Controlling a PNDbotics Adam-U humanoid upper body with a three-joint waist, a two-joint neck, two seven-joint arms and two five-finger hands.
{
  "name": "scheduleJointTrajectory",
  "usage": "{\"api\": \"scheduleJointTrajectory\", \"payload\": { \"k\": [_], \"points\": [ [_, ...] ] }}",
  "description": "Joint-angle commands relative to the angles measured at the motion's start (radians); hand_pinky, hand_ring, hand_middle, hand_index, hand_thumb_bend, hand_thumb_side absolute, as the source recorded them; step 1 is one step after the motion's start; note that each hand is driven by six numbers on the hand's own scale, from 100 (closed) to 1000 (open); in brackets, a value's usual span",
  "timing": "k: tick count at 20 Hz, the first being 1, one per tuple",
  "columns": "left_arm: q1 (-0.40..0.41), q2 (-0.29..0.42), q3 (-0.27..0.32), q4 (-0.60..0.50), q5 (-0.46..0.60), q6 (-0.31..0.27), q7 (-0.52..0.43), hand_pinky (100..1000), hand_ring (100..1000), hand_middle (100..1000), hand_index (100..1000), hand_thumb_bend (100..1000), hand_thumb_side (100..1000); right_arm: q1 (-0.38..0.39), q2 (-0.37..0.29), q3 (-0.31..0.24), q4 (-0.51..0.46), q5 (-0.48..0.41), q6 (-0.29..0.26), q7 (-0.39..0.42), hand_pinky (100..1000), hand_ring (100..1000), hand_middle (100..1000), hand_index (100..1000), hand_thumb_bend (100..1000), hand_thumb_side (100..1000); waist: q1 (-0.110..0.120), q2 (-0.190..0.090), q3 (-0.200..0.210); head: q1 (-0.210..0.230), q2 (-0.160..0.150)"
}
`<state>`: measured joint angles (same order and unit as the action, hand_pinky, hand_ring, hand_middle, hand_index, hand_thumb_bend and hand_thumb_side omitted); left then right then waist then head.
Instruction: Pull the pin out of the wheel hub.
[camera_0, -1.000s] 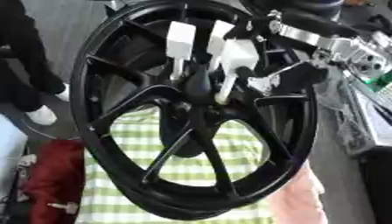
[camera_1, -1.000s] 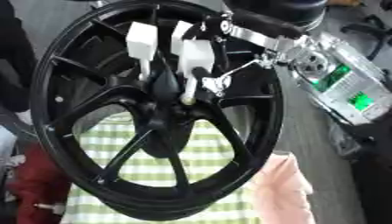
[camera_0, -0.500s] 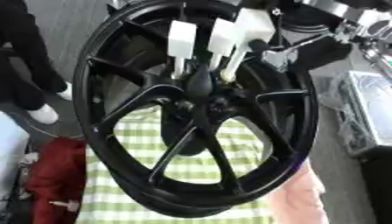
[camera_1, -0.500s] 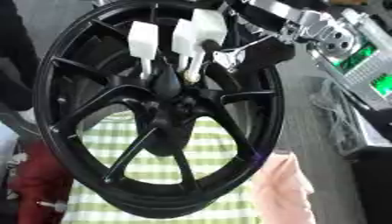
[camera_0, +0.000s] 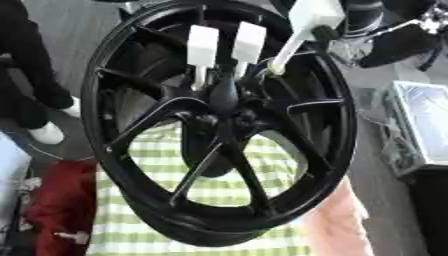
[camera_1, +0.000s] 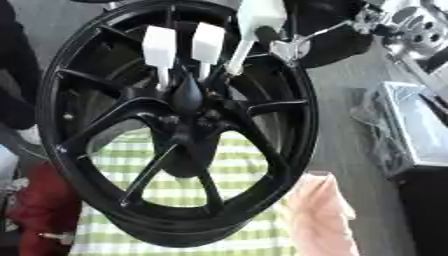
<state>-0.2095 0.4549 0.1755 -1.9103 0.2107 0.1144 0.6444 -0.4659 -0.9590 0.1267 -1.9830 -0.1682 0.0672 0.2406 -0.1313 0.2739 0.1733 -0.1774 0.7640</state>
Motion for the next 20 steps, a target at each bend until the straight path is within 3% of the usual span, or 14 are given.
{"api": "scheduleJointTrajectory", "payload": {
  "k": [1,4,5,6,8,9,13,17,18,19,20],
  "points": [
    [-0.001,0.011,0.011,-0.012,-0.002,-0.001,0.005,609,588,771,728,186,846,0.036,-0.066,-0.1,-0.017,-0.128,-0.044,-0.036,854,378,124,331,100,116,0.013,-0.024,-0.014,0.013,0.006],
    [0.001,0.009,0.011,-0.012,-0.003,-0.001,0.007,609,588,771,728,186,845,0.12,-0.096,-0.188,-0.017,-0.243,-0.097,-0.067,861,378,126,334,100,115,0.019,-0.027,-0.035,0.027,0.006],
    [0.003,0.009,0.012,-0.013,-0.004,-0.002,0.008,609,588,772,728,186,845,0.157,-0.1,-0.221,-0.017,-0.276,-0.121,-0.077,863,379,129,336,100,158,0.023,-0.027,-0.045,0.036,0.006],
    [0.005,0.008,0.013,-0.013,-0.004,-0.002,0.009,610,588,772,728,186,845,0.198,-0.103,-0.254,-0.017,-0.303,-0.15,-0.086,862,379,128,337,100,108,0.026,-0.026,-0.052,0.042,0.006],
    [0.007,0.006,0.017,-0.015,-0.005,-0.003,0.012,610,588,772,728,209,817,0.291,-0.088,-0.319,-0.017,-0.328,-0.211,-0.111,865,385,131,340,100,100,0.032,-0.024,-0.067,0.056,0.006],
    [0.009,0.004,0.02,-0.016,-0.005,-0.004,0.016,610,588,772,728,186,845,0.355,-0.063,-0.355,-0.017,-0.324,-0.248,-0.133,866,386,133,342,100,100,0.037,-0.02,-0.075,0.066,0.006],
    [0.006,-0.006,0.025,-0.023,-0.004,-0.006,0.023,611,588,773,728,187,846,0.588,0.117,-0.443,-0.017,-0.192,-0.385,-0.238,881,420,166,381,100,100,0.054,-0.005,-0.09,0.085,0.0],
    [-0.004,-0.016,0.024,-0.028,-0.001,-0.007,0.022,612,588,773,729,187,847,0.714,0.326,-0.423,-0.017,0.043,-0.496,-0.346,917,488,238,476,100,100,0.07,0.012,-0.088,0.093,-0.013],
    [-0.006,-0.019,0.023,-0.029,0.0,-0.007,0.021,612,588,773,729,187,848,0.73,0.378,-0.414,-0.017,0.102,-0.515,-0.367,943,573,365,594,100,100,0.075,0.015,-0.087,0.095,-0.016],
    [-0.008,-0.022,0.022,-0.029,0.001,-0.006,0.02,612,587,773,728,186,847,0.744,0.424,-0.406,-0.017,0.161,-0.524,-0.383,975,718,556,773,100,100,0.079,0.018,-0.086,0.098,-0.019],
    [-0.01,-0.025,0.022,-0.029,0.001,-0.006,0.019,612,587,773,728,186,847,0.756,0.468,-0.4,-0.017,0.226,-0.522,-0.393,1000,822,729,897,100,100,0.083,0.02,-0.086,0.1,-0.022]
  ]
}}
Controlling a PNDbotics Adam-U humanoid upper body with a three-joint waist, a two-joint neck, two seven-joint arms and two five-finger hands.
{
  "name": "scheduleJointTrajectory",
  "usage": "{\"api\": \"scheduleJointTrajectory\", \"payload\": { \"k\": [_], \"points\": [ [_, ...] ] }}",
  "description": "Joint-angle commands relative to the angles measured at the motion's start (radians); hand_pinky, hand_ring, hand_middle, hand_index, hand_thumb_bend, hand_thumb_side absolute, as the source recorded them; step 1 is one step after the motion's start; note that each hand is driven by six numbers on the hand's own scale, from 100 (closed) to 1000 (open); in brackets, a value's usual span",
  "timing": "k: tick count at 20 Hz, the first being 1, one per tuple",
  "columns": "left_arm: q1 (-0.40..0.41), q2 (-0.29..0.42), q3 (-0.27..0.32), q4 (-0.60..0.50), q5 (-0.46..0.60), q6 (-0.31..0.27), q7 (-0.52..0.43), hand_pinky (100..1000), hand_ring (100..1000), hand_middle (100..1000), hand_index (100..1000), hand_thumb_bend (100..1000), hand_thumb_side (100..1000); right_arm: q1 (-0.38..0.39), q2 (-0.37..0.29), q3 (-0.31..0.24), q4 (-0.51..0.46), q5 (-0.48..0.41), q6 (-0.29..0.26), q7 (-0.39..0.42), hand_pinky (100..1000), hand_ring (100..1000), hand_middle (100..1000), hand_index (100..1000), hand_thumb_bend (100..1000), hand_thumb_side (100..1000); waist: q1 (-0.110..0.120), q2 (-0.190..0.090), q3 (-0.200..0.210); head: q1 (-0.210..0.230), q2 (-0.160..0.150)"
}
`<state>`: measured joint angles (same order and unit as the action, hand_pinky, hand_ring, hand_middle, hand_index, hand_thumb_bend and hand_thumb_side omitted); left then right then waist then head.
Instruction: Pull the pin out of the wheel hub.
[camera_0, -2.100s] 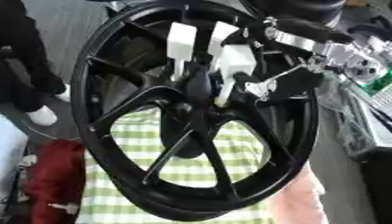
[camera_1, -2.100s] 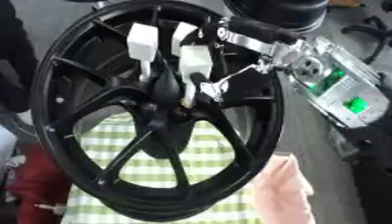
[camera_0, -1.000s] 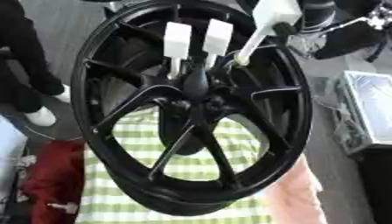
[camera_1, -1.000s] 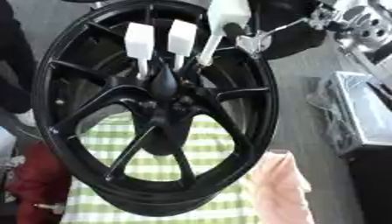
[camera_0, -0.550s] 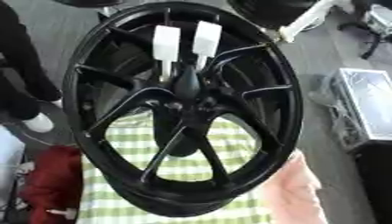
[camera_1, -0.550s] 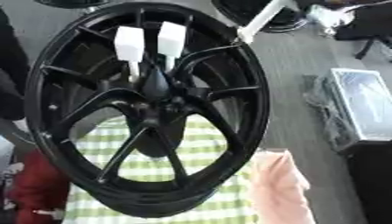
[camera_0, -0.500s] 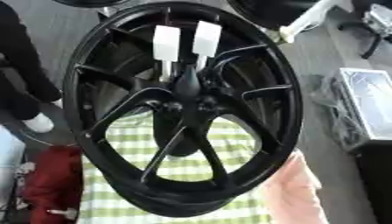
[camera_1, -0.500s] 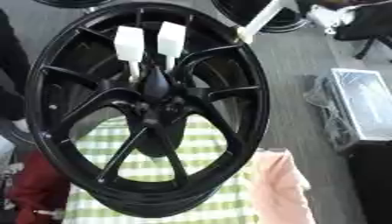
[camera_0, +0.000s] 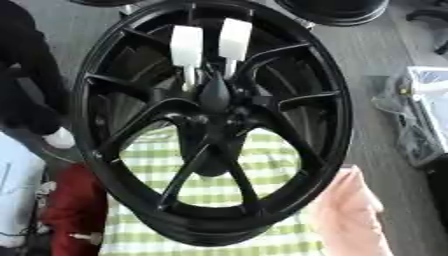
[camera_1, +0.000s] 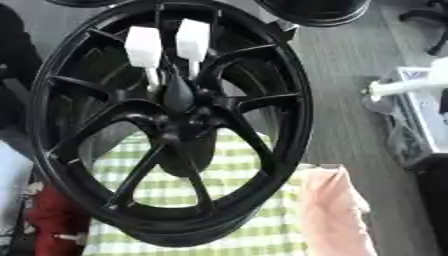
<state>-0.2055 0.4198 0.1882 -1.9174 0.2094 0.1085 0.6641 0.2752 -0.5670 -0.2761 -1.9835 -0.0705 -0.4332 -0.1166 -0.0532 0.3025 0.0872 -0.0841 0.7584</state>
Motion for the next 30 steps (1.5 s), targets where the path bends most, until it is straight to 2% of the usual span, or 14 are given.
{"api": "scheduleJointTrajectory", "payload": {
  "k": [1,3,5,10,15,16,20,22,25,27,28,30],
  "points": [
    [-0.016,0.007,0.008,-0.022,0.003,0.0,-0.001,612,587,773,728,193,838,0.024,0.118,0.005,-0.016,0.193,-0.002,-0.047,1000,865,805,939,100,100,0.008,-0.008,0.0,0.007,-0.017],
    [-0.02,0.003,0.006,-0.02,0.005,0.001,-0.003,613,587,773,728,187,848,0.032,0.186,0.019,-0.016,0.28,0.051,-0.075,1000,921,905,964,100,100,0.013,-0.008,0.001,0.005,-0.018],
    [-0.021,0.001,0.003,-0.019,0.006,0.002,-0.006,613,587,773,728,186,848,0.038,0.231,0.027,-0.016,0.33,0.106,-0.094,1000,944,946,972,100,100,0.015,-0.009,0.002,0.003,-0.018],
    [-0.021,-0.003,0.001,-0.018,0.006,0.002,-0.008,614,587,773,728,189,849,0.048,0.285,0.024,-0.016,0.413,0.209,-0.131,1000,943,925,959,100,128,0.013,-0.014,0.001,0.0,-0.017],
    [-0.022,-0.007,-0.003,-0.018,0.007,0.003,-0.011,615,586,773,727,190,851,0.054,0.305,0.024,-0.016,0.456,0.261,-0.152,1000,953,941,971,100,104,0.008,-0.014,0.001,0.003,-0.017],
    [-0.023,-0.007,-0.003,-0.018,0.007,0.003,-0.012,615,586,773,727,189,851,0.056,0.306,0.023,-0.016,0.473,0.267,-0.152,1000,962,939,994,100,100,0.007,-0.014,0.001,0.004,-0.017],
    [-0.023,-0.007,-0.003,-0.018,0.006,0.004,-0.012,616,586,772,726,189,851,0.06,0.318,0.024,-0.016,0.558,0.283,-0.128,1000,972,938,991,100,100,0.004,-0.011,0.001,0.003,-0.015],
    [-0.024,-0.007,-0.004,-0.018,0.006,0.004,-0.013,617,586,772,726,189,851,0.06,0.324,0.022,-0.016,0.584,0.308,-0.127,1000,969,931,996,100,100,0.004,-0.01,0.001,0.003,-0.016],
    [-0.025,-0.006,-0.005,-0.018,0.005,0.005,-0.013,618,586,772,726,189,852,0.065,0.331,0.015,-0.016,0.608,0.357,-0.139,1000,965,926,996,234,100,0.002,-0.008,0.0,0.003,-0.017],
    [-0.027,-0.006,-0.005,-0.018,0.005,0.005,-0.013,618,586,772,726,189,853,0.065,0.337,0.013,-0.016,0.609,0.389,-0.165,1000,945,907,989,207,100,0.001,-0.006,0.0,0.003,-0.018],
    [-0.027,-0.006,-0.006,-0.018,0.005,0.006,-0.013,618,585,772,725,189,854,0.066,0.34,0.015,-0.016,0.604,0.398,-0.179,1000,936,898,991,121,100,0.0,-0.005,0.001,0.003,-0.02],
    [-0.029,-0.005,-0.008,-0.018,0.005,0.006,-0.014,618,585,772,725,189,854,0.064,0.344,0.023,-0.016,0.58,0.407,-0.205,1000,917,874,1000,100,100,-0.001,-0.003,0.002,0.001,-0.022]
  ]
}}
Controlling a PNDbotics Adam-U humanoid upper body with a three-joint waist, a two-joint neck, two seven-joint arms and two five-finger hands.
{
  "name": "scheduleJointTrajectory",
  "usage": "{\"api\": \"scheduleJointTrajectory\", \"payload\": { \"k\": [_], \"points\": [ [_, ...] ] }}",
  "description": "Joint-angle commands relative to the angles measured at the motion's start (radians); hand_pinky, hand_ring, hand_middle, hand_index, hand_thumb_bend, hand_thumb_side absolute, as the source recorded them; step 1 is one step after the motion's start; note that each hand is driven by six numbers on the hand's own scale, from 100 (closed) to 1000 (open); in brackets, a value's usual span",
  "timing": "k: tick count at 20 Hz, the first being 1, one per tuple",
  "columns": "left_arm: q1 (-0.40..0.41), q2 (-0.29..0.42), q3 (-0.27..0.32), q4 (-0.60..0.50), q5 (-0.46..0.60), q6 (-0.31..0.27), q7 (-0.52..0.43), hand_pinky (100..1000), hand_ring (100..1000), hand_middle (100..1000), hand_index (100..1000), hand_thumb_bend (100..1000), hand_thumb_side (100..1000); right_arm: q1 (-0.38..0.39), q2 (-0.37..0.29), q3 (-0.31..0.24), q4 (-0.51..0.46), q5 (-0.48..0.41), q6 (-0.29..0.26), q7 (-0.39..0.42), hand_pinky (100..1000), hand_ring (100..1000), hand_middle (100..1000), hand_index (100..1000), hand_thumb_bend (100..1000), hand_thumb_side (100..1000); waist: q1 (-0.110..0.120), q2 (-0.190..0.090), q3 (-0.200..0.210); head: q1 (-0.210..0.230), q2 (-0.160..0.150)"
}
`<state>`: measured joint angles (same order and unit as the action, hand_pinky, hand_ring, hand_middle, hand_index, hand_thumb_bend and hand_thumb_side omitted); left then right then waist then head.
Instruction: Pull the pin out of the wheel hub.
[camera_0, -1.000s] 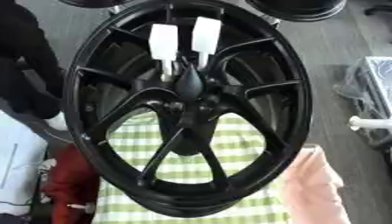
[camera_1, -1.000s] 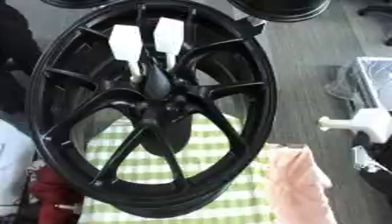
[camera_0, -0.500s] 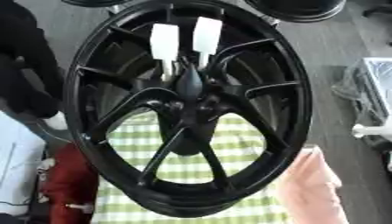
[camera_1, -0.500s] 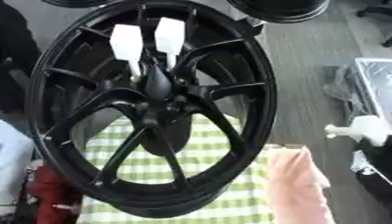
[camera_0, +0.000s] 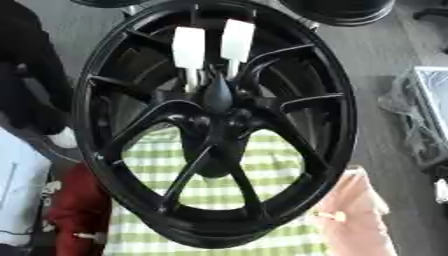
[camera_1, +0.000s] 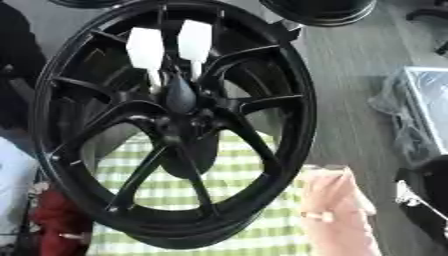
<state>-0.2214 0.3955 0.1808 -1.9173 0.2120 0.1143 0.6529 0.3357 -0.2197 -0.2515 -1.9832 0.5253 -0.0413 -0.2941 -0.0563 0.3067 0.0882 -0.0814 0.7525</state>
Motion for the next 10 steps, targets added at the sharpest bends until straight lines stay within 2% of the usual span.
{"api": "scheduleJointTrajectory", "payload": {
  "k": [1,2,3,4,7,10],
  "points": [
    [-0.014,0.019,-0.001,-0.018,0.003,0.0,-0.003,618,585,771,725,190,854,0.0,-0.003,0.006,-0.017,-0.037,0.01,-0.039,1000,891,842,988,100,262,0.001,-0.006,0.002,-0.002,-0.016],
    [-0.015,0.018,-0.001,-0.018,0.003,0.0,-0.003,618,585,771,725,189,854,-0.005,0.0,0.02,-0.017,-0.074,-0.007,-0.045,1000,862,807,957,100,362,0.001,-0.006,0.004,-0.003,-0.017],
    [-0.016,0.018,-0.002,-0.019,0.003,0.001,-0.004,618,585,771,725,189,854,-0.008,0.001,0.035,-0.017,-0.126,-0.031,-0.041,1000,862,807,957,100,362,0.001,-0.005,0.005,-0.003,-0.018],
    [-0.017,0.017,-0.004,-0.019,0.004,0.001,-0.005,618,584,770,725,190,855,-0.018,0.001,0.056,-0.017,-0.19,-0.066,-0.028,1000,817,792,908,100,526,0.001,-0.004,0.008,-0.003,-0.019],
    [-0.027,0.011,-0.013,-0.02,0.006,0.002,-0.015,619,584,770,724,191,856,-0.07,-0.014,0.11,-0.017,-0.464,-0.205,0.057,1000,808,799,916,100,599,0.002,-0.003,0.016,-0.003,-0.022],
    [-0.037,0.004,-0.021,-0.024,-0.002,0.001,-0.029,621,584,771,728,192,853,-0.136,-0.035,0.112,-0.017,-0.697,-0.278,0.132,1000,805,785,906,100,611,0.004,-0.004,0.024,-0.006,-0.024]
  ]
}}
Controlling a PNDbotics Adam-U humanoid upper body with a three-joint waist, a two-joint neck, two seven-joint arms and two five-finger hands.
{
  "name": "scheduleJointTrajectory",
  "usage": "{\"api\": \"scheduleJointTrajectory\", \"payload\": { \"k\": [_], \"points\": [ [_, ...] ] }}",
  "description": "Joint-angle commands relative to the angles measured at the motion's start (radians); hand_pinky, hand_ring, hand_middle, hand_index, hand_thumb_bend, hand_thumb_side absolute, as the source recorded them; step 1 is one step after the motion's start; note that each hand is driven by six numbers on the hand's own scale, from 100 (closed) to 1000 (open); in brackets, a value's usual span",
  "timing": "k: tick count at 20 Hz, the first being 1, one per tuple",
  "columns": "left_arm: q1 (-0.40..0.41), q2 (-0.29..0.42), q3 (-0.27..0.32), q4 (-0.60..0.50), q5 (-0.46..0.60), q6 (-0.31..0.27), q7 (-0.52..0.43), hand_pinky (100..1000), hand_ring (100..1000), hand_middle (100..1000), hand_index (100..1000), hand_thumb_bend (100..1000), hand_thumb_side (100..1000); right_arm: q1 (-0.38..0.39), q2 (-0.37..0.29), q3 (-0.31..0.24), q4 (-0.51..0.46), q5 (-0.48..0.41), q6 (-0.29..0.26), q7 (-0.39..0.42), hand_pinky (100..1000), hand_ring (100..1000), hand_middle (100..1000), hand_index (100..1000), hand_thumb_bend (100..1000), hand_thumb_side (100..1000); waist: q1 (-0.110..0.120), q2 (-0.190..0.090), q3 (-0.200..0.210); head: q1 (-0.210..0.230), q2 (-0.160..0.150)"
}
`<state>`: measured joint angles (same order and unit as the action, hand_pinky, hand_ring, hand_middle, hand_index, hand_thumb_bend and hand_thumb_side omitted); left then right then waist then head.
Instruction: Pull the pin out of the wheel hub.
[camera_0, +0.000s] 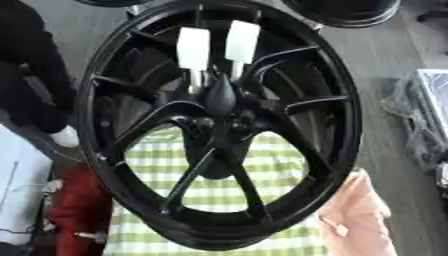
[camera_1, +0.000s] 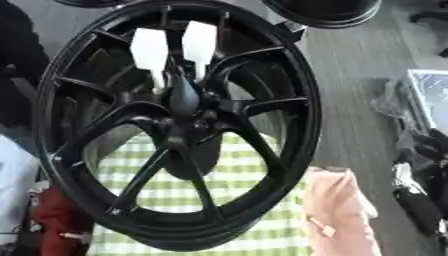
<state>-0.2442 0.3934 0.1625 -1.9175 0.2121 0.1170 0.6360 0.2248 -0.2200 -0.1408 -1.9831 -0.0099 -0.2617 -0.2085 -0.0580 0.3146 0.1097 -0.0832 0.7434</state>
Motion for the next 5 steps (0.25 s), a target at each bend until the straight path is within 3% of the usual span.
{"api": "scheduleJointTrajectory", "payload": {
  "k": [1,5],
  "points": [
    [-0.017,0.004,-0.006,-0.026,-0.004,-0.003,-0.017,621,585,772,730,192,853,-0.046,-0.041,-0.005,-0.017,-0.21,-0.066,0.055,1000,800,779,901,100,610,0.007,-0.012,0.005,-0.005,-0.016],
    [-0.023,-0.006,-0.014,-0.037,-0.01,-0.011,-0.035,623,585,784,745,197,853,-0.106,-0.046,-0.015,-0.017,-0.294,-0.067,0.07,1000,784,759,882,100,615,0.006,-0.015,0.013,-0.008,-0.027]
  ]
}}
